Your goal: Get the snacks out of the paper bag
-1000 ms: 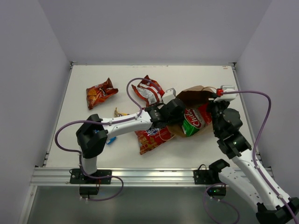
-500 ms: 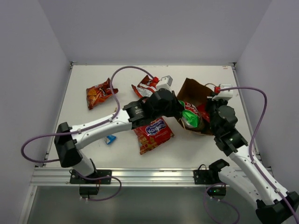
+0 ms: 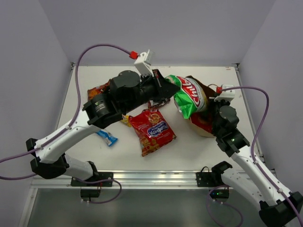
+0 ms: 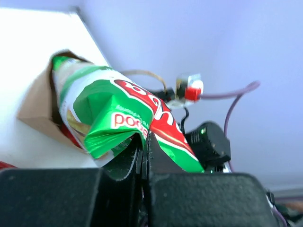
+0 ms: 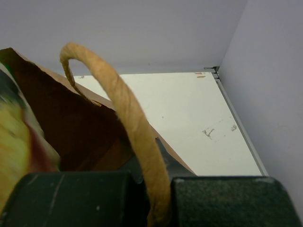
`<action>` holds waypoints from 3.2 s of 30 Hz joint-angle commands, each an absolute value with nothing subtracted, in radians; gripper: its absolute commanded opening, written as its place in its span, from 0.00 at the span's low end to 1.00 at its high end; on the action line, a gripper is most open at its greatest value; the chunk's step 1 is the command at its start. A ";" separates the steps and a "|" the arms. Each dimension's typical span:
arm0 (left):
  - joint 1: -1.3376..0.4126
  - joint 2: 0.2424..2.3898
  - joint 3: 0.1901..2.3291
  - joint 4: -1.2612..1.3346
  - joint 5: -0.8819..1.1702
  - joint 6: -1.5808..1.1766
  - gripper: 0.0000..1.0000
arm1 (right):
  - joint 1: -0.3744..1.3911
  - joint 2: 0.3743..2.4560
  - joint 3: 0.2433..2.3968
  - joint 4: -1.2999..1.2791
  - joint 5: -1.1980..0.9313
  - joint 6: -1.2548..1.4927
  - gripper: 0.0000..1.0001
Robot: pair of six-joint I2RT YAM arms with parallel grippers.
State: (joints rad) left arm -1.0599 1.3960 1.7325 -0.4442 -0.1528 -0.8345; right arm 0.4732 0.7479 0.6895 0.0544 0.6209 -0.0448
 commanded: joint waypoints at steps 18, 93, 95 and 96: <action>-0.731 1.460 2.094 -0.486 -0.617 -0.291 0.00 | 0.476 0.710 0.732 -0.047 0.631 -0.008 0.00; -1.213 1.537 1.307 0.035 -0.327 -0.419 0.92 | 0.511 0.715 0.695 0.273 0.459 -0.428 0.00; -1.229 1.568 1.307 0.067 -0.374 -0.436 0.92 | 0.511 0.713 0.696 0.265 0.460 -0.416 0.00; -1.245 1.595 1.305 0.084 -0.386 -0.430 0.92 | 0.512 0.710 0.695 0.255 0.460 -0.413 0.00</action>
State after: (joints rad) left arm -1.2121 1.5600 1.2663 -0.0303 -0.2810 -0.4061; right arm 0.5045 0.7361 0.6945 0.1902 0.4747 -0.4316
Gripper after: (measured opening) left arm 0.919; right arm 0.011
